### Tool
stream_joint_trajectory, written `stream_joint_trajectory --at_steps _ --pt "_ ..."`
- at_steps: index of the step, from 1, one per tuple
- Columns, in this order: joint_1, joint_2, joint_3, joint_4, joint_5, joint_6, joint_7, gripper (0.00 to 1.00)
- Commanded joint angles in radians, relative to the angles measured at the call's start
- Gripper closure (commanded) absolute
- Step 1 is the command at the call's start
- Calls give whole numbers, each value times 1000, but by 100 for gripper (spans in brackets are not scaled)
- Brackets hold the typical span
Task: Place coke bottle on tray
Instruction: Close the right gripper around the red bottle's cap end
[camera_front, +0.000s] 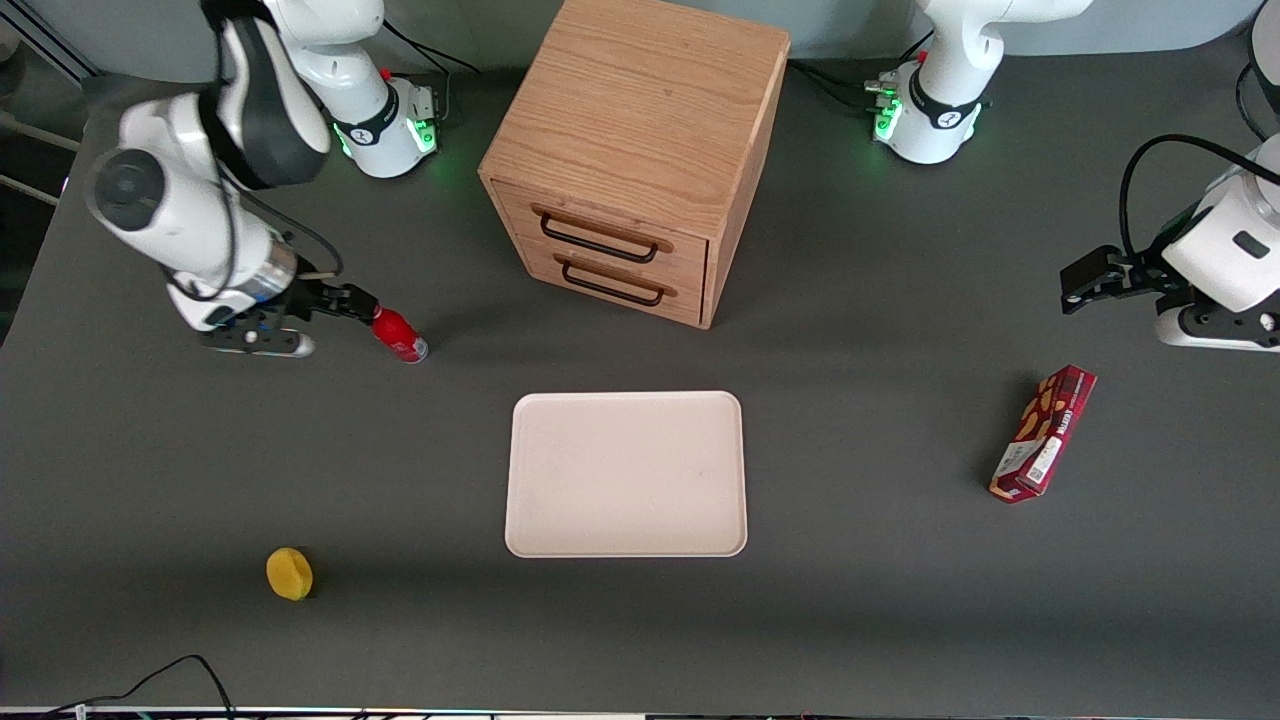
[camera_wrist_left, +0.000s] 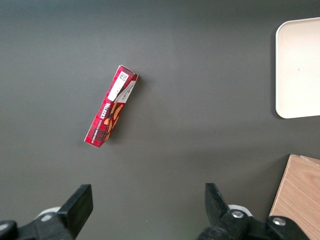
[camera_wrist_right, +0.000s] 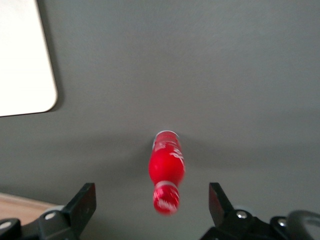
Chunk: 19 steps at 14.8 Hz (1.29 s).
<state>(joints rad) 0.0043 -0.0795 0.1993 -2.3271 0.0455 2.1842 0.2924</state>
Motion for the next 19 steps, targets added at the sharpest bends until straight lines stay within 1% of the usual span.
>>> stream_joint_trajectory --at_steps 1,2,4,5,6,7,8,12,13,15,17,19 --pt "0 -37 22 -138 13 142 25 0" --pt "0 -39 22 -161 5 166 24 0" --pt "0 -46 23 -172 4 167 14 18" --pt "0 -48 23 -181 4 169 14 31" --pt "0 -51 25 -184 4 169 13 51" --pt "0 -54 29 -185 2 169 13 78" --pt "0 -57 32 -186 2 166 13 100" --pt "2 -59 35 -172 2 149 -2 100" --pt "0 -68 38 -147 4 110 -18 100" --pt "-1 -77 35 -4 2 -71 -25 100" --pt "-4 -69 31 179 2 -240 -48 100" --pt "-1 -17 31 387 2 -369 -45 100"
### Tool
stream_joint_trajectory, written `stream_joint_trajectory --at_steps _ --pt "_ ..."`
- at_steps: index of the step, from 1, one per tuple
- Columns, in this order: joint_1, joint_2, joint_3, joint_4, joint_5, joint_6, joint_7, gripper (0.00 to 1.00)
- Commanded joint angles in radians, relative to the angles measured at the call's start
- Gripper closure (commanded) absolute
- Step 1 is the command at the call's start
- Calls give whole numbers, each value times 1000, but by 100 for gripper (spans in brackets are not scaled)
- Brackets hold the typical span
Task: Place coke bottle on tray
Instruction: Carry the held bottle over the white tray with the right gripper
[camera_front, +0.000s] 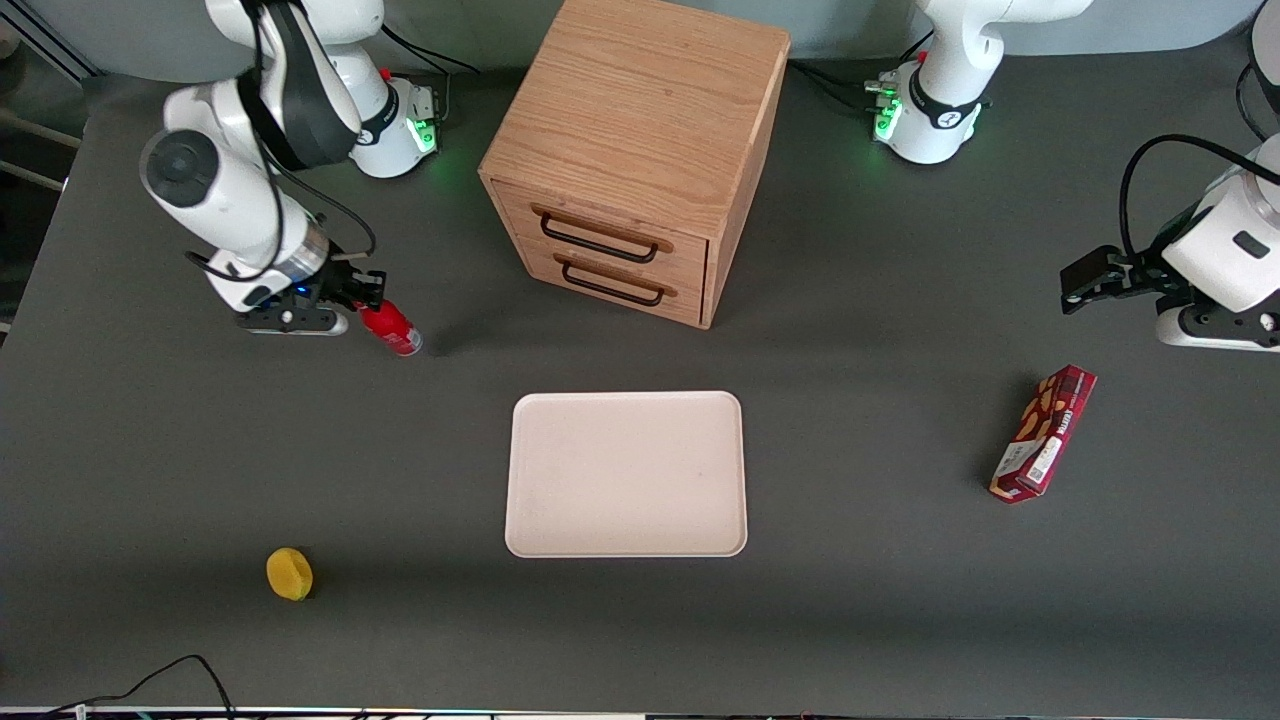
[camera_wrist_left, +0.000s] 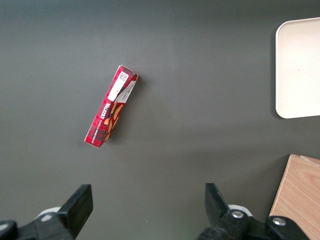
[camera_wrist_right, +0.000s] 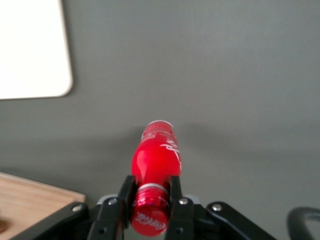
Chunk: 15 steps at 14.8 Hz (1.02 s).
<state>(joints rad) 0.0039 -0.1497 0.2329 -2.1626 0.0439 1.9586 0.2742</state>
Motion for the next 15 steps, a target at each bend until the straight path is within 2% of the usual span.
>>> stream_joint_trajectory --at_steps 1,3,5,7,9,11,15 --pt "1 111 6 351 2 -226 -17 100" --pt "16 302 32 673 -22 -395 64 100" --pt "30 520 98 963 -82 -521 210 100" --pt "54 689 181 1128 -146 -524 354 100" --pt "105 829 204 1199 -206 -434 501 100" --pt "126 927 213 1198 -263 -277 618 100" --pt "162 1036 226 1195 -353 -98 738 100"
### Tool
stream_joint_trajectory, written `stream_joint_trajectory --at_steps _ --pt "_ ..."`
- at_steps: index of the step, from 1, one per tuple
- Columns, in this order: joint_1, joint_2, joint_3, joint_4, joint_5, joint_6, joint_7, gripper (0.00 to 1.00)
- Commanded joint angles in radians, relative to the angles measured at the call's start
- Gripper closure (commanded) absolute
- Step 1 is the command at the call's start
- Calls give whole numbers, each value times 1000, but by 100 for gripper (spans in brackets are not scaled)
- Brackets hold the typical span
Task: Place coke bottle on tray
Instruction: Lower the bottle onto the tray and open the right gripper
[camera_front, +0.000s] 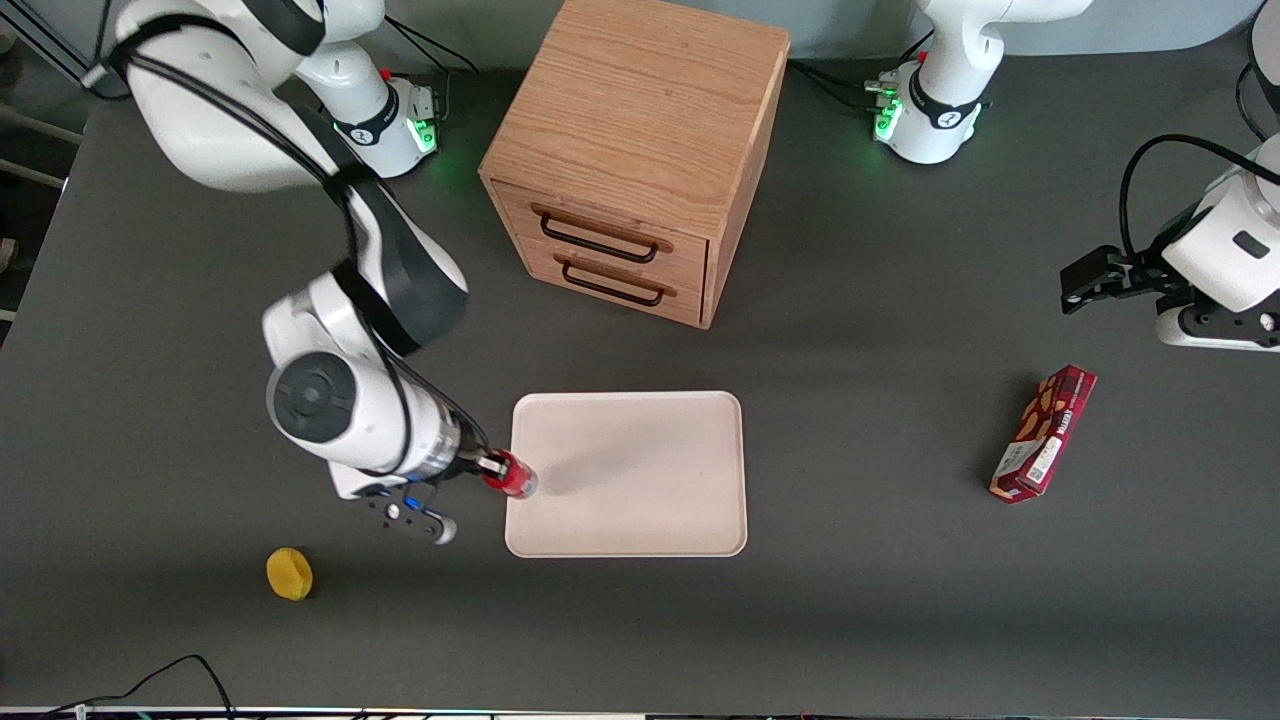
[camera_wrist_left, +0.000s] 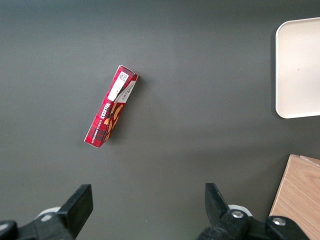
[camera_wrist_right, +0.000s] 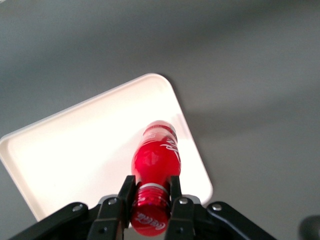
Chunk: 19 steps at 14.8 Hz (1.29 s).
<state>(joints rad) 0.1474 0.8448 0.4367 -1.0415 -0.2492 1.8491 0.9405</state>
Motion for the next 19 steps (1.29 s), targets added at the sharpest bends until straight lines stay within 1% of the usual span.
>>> stream_joint_trajectory --at_steps 1,3,4,5,8,9,10,11,12,14,15,16,18,19 --pt "20 60 28 69 -83 33 93 100" --pt "18 76 36 54 -119 50 100 100" --pt "18 77 36 52 -121 53 100 42" --pt "18 76 37 52 -122 50 100 0" --pt "17 51 45 52 -121 7 103 0" --pt "5 9 77 52 -128 -46 98 0" --pt "-18 -45 126 46 -151 -110 87 0" --pt "-58 -105 187 38 -160 -192 68 0" --pt "-90 -180 227 14 -162 -267 31 0" --pt "-138 -371 229 -85 -144 -384 -99 0" --pt "-173 -460 220 -133 -87 -421 -171 0" --pt "-189 -545 165 -173 6 -457 -243 0" --pt "-181 -752 -48 -318 181 -481 -419 0" --pt "-180 -853 -131 -418 245 -473 -507 0"
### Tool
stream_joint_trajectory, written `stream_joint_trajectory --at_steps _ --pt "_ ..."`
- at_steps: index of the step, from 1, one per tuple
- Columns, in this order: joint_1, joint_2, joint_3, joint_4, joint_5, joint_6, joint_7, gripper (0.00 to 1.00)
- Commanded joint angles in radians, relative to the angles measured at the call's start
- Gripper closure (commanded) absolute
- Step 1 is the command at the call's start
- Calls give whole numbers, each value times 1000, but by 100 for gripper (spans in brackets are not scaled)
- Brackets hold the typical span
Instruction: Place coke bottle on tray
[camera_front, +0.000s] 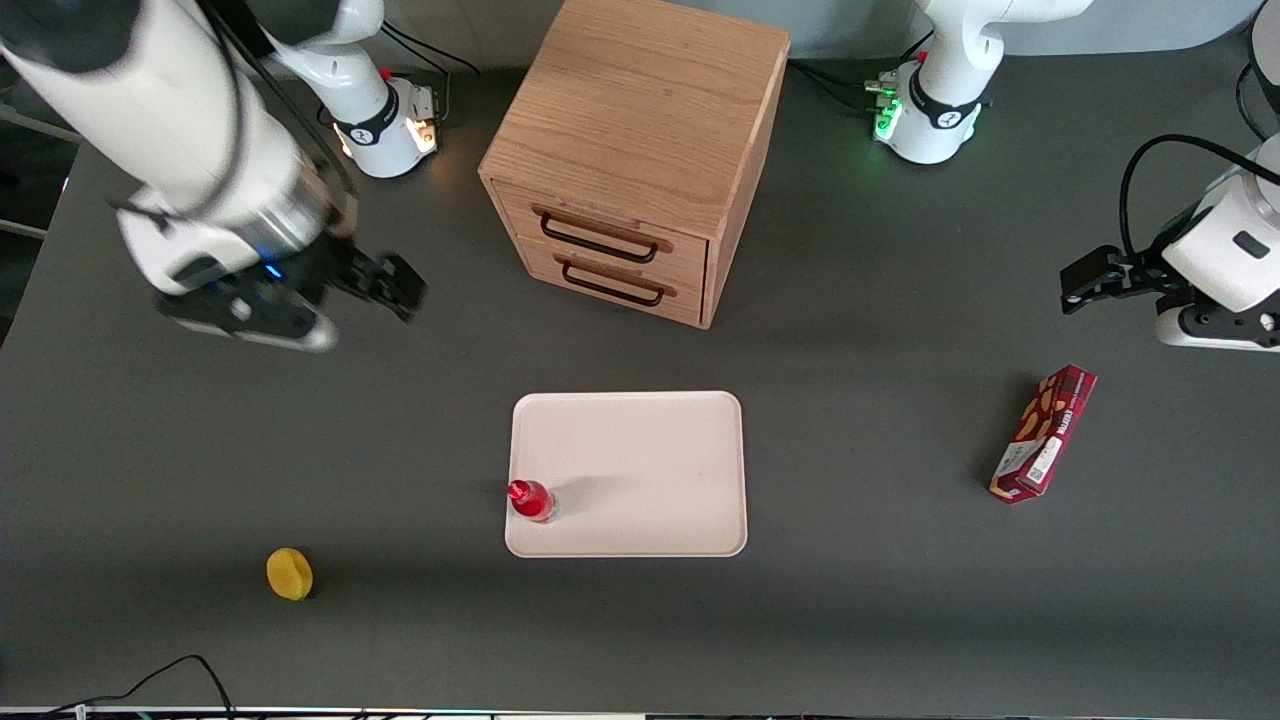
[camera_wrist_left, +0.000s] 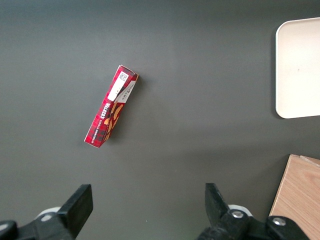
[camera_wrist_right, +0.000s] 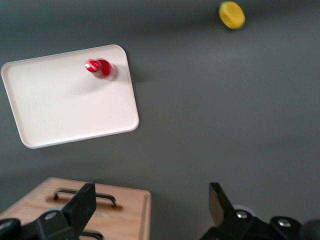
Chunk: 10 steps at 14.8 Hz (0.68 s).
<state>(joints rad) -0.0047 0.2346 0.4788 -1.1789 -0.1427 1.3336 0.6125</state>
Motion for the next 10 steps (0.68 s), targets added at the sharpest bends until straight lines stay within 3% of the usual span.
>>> stream_joint_trajectory --at_steps 1,4,6,10 --pt "-28 -323 -233 -373 169 53 -245 0" --pt "-26 -541 -342 -669 176 169 -379 0" --pt "-21 -648 -364 -818 176 242 -393 0" --pt "-21 -588 -365 -734 175 207 -395 0"
